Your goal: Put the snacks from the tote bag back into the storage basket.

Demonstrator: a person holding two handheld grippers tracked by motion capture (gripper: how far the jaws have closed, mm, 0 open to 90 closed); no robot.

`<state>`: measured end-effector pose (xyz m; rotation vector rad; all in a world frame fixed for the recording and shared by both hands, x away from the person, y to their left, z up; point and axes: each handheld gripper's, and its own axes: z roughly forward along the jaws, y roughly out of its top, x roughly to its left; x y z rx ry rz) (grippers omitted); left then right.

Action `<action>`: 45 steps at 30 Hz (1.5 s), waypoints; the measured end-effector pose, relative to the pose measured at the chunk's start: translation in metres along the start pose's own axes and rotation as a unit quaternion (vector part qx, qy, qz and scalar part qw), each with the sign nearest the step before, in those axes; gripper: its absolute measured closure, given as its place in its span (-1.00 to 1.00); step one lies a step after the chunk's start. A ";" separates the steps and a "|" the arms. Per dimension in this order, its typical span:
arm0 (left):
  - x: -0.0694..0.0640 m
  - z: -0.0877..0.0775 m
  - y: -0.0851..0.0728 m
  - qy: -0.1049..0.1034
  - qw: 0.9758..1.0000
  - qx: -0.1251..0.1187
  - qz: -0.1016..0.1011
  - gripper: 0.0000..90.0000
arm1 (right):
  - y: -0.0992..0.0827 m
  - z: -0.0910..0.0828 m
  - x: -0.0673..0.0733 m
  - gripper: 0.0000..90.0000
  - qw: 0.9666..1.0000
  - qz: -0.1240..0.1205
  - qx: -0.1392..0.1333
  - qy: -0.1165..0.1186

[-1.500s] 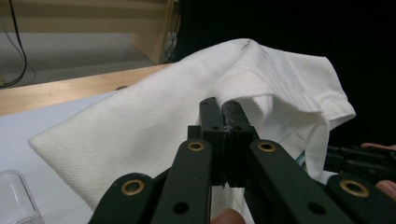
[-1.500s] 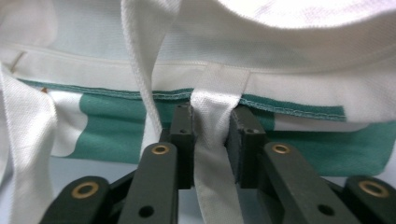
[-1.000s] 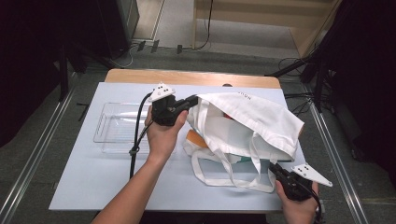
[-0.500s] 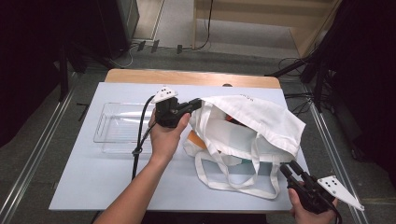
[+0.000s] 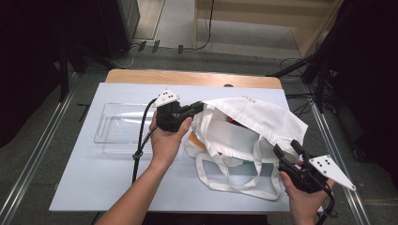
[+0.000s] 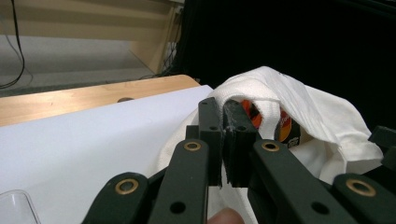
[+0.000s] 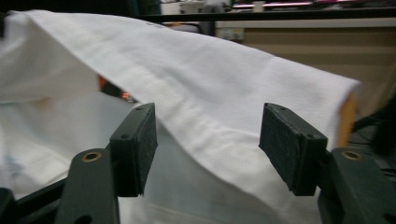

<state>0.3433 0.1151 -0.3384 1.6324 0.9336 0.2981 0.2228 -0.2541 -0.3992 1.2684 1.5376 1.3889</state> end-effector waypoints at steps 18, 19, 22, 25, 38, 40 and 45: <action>0.000 0.000 -0.003 0.003 1.000 0.005 0.003 0.95 | -0.022 -0.014 -0.030 0.92 0.998 -0.014 0.022 -0.062; 0.002 0.001 -0.004 0.000 1.000 0.007 0.002 0.95 | -0.019 -0.016 -0.032 0.96 0.998 -0.011 0.014 -0.067; 0.004 0.003 -0.008 0.002 1.000 0.016 0.001 0.96 | -0.010 -0.020 -0.041 1.00 0.998 0.012 -0.008 -0.061; 0.007 0.007 -0.013 0.000 0.999 0.033 0.001 0.96 | -0.001 -0.021 -0.047 1.00 0.998 0.019 -0.022 -0.059; -0.008 0.018 -0.017 0.034 0.997 0.047 0.054 -0.10 | 0.004 -0.013 -0.048 1.00 0.998 0.042 -0.035 -0.040; -0.013 0.020 -0.014 0.036 0.996 0.042 0.076 -0.17 | 0.003 -0.013 -0.048 1.00 0.998 0.045 -0.031 -0.032; -0.024 0.028 -0.003 0.015 0.995 0.030 0.098 0.01 | 0.000 -0.012 -0.048 0.99 0.999 0.035 -0.020 -0.020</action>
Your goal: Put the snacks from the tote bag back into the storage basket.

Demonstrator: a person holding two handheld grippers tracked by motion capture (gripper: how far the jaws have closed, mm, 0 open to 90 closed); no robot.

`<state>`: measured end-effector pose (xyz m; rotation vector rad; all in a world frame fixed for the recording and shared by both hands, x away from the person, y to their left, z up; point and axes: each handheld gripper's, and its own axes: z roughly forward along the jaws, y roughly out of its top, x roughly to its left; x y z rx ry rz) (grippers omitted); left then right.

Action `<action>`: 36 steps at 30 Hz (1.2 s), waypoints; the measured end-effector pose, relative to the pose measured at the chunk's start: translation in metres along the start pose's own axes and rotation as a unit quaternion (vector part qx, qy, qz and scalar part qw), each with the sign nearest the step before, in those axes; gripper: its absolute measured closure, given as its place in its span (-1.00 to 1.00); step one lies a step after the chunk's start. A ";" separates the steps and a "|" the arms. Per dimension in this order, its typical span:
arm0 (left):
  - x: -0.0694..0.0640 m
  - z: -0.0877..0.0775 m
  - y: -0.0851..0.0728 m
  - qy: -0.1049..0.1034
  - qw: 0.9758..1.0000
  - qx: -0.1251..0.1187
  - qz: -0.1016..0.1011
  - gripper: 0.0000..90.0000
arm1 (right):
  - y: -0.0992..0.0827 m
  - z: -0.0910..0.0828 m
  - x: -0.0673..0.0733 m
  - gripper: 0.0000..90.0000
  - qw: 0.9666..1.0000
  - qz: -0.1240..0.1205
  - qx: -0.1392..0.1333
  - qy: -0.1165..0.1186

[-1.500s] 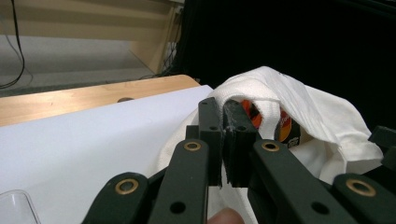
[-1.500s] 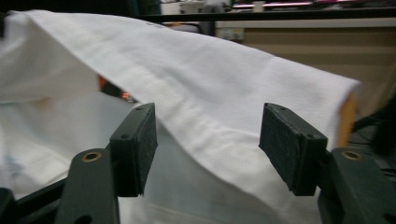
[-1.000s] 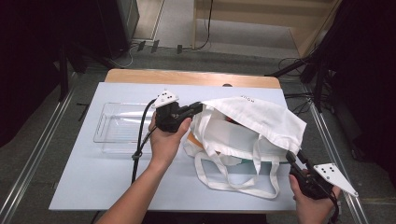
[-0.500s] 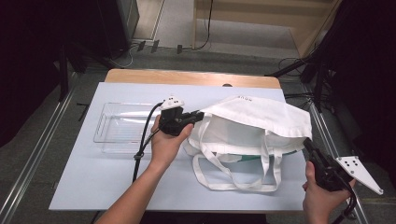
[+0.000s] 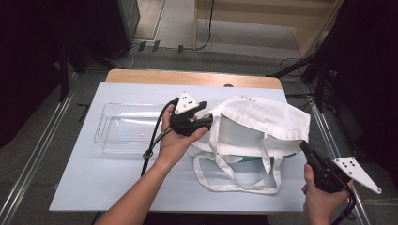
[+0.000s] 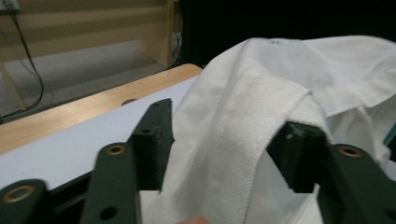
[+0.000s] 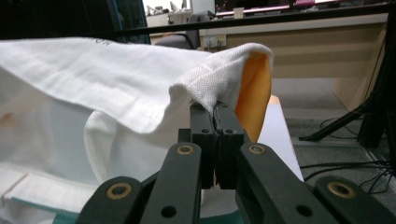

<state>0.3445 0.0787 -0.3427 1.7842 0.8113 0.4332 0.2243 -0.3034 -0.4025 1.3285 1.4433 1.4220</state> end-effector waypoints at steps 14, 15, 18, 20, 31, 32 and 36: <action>-0.005 0.013 0.018 -0.033 0.998 0.028 -0.051 0.83 | 0.007 -0.005 0.052 0.46 0.997 -0.024 -0.020 0.072; -0.004 0.013 0.018 -0.033 0.998 0.027 -0.053 0.83 | 0.006 0.003 0.058 0.46 0.996 -0.031 -0.012 0.088; -0.001 0.015 0.017 -0.031 0.997 0.030 -0.065 0.83 | 0.002 0.031 0.080 0.37 0.990 -0.064 0.017 0.125; 0.002 0.016 0.017 -0.034 0.996 0.032 -0.077 0.82 | -0.001 0.047 0.090 0.27 0.986 -0.071 0.034 0.145; 0.000 0.014 0.017 -0.045 0.996 0.028 -0.077 0.81 | 0.003 0.091 0.102 -0.12 0.987 -0.098 0.033 0.122; 0.000 0.014 0.016 -0.047 0.996 0.029 -0.074 0.81 | 0.004 0.093 0.103 -0.19 0.987 -0.103 0.034 0.115; -0.002 0.014 0.015 -0.048 0.996 0.029 -0.071 0.81 | 0.006 0.100 0.105 -0.32 0.987 -0.109 0.049 0.103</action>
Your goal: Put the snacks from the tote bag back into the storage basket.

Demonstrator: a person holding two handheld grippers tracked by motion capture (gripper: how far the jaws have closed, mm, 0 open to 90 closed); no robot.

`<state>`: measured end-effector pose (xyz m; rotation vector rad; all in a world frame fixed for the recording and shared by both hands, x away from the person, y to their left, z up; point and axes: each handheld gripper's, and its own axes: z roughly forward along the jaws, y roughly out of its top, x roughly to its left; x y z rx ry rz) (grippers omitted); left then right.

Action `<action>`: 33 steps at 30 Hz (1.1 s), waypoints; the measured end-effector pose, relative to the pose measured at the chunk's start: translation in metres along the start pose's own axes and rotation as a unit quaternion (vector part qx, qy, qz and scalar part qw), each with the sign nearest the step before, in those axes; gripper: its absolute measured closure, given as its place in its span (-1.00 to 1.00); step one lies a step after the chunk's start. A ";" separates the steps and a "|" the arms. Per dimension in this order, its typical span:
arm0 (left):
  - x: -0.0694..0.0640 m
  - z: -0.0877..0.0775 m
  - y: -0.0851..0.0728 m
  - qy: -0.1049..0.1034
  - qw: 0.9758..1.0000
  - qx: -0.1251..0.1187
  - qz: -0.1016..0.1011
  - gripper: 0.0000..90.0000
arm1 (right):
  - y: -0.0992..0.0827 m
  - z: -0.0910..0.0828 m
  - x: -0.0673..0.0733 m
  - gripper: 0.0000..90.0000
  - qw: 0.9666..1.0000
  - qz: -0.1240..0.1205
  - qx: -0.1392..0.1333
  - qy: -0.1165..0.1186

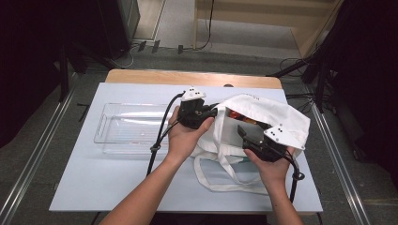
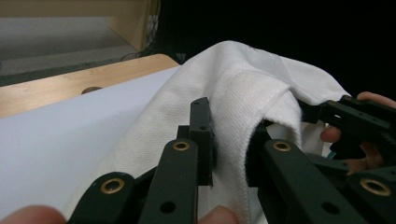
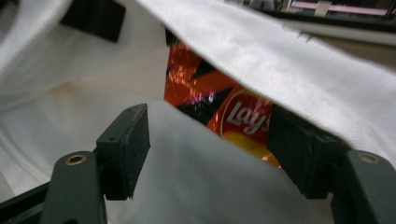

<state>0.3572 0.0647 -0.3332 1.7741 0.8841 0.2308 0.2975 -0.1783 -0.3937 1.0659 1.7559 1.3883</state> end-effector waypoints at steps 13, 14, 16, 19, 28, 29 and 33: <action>0.008 0.007 0.003 0.016 1.000 -0.011 -0.018 0.82 | -0.035 -0.016 0.010 0.97 0.995 -0.010 0.090 0.046; 0.010 0.009 0.003 0.020 0.999 -0.012 -0.023 0.83 | -0.037 -0.021 0.012 0.97 0.994 -0.008 0.092 0.057; 0.017 0.013 0.005 0.025 0.999 -0.011 -0.033 0.83 | -0.041 -0.032 0.017 0.98 0.993 -0.017 0.094 0.071; 0.027 0.020 0.007 0.036 0.998 -0.006 -0.049 0.83 | -0.052 -0.052 0.026 0.98 0.990 -0.022 0.102 0.098; 0.044 0.058 -0.005 0.067 0.994 0.047 -0.069 0.82 | -0.078 -0.085 0.026 0.99 0.983 -0.006 0.127 0.136; 0.043 0.065 -0.012 0.069 0.994 0.054 -0.071 0.83 | -0.078 -0.084 0.023 0.98 0.981 0.003 0.129 0.142; 0.041 0.065 -0.015 0.059 0.994 0.053 -0.079 0.86 | -0.066 -0.089 0.017 0.53 0.987 0.024 0.081 0.140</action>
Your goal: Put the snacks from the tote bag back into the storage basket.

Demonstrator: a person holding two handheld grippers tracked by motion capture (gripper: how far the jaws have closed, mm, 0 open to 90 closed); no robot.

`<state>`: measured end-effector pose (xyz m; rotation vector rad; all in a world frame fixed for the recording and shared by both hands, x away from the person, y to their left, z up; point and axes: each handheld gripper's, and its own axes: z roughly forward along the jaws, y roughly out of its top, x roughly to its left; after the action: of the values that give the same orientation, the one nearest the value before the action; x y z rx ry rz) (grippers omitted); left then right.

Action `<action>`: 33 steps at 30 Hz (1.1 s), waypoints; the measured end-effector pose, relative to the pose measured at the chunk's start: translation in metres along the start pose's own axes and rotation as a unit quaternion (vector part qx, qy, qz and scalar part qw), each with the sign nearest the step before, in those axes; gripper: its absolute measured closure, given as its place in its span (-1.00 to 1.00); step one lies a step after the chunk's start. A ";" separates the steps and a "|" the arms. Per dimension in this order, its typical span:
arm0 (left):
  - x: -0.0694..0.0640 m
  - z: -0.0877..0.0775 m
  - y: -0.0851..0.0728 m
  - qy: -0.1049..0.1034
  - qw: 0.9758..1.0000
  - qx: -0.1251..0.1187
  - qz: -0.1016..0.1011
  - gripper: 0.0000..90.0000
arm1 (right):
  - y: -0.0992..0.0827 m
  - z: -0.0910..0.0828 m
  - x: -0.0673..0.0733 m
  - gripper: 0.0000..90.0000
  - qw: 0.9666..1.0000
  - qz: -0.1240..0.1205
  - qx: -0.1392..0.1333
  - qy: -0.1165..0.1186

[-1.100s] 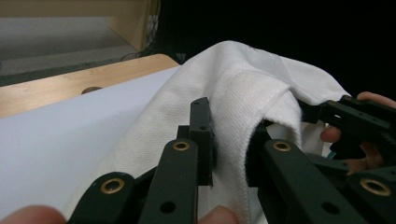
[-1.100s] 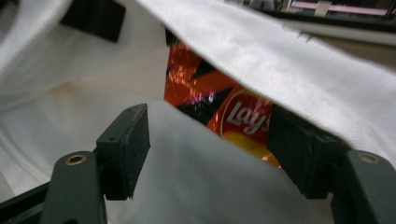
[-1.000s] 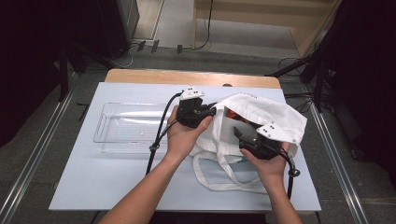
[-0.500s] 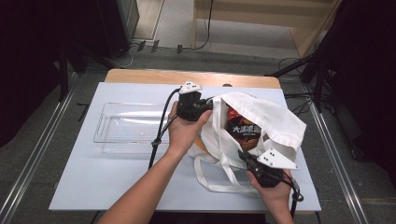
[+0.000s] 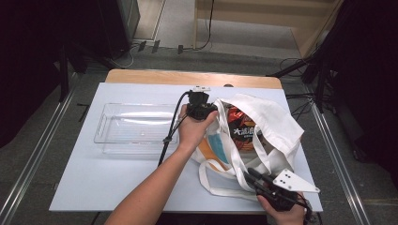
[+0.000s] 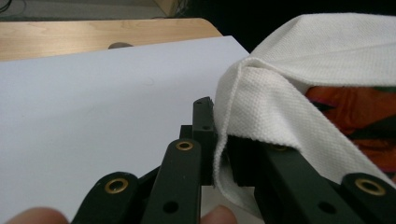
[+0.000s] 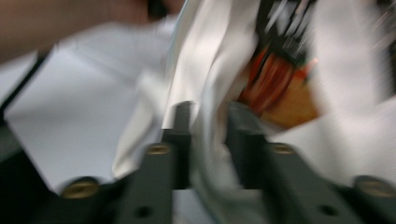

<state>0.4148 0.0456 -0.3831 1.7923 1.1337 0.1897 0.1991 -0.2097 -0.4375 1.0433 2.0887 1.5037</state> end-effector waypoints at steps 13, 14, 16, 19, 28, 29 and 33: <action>-0.006 -0.008 -0.005 -0.010 1.000 -0.009 0.005 0.84 | 0.067 0.003 -0.023 -0.50 0.983 0.034 -0.080 -0.164; -0.007 -0.009 -0.006 -0.009 1.000 -0.009 0.005 0.84 | 0.067 0.010 -0.022 -0.57 0.981 0.032 -0.073 -0.177; -0.008 -0.010 -0.006 -0.010 1.000 -0.011 0.008 0.84 | 0.065 0.024 -0.018 -0.70 0.972 0.018 -0.057 -0.226; -0.008 -0.011 -0.008 -0.011 1.000 -0.009 0.010 0.84 | 0.060 0.041 -0.017 -0.79 0.959 0.005 -0.039 -0.282; -0.007 -0.019 -0.011 -0.022 0.999 -0.006 0.023 0.88 | 0.055 0.043 -0.029 0.63 0.951 0.004 -0.018 -0.308; -0.008 -0.019 -0.012 -0.028 0.999 -0.007 0.028 0.88 | 0.055 0.040 -0.031 0.76 0.953 0.009 -0.022 -0.303; -0.016 -0.022 -0.015 -0.024 0.998 -0.006 0.056 0.89 | 0.067 0.019 -0.044 0.96 0.958 0.031 -0.064 -0.277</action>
<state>0.3846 0.0491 -0.3779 1.8402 0.9982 0.2187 0.2645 -0.2188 -0.3885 1.3051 1.5616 1.1741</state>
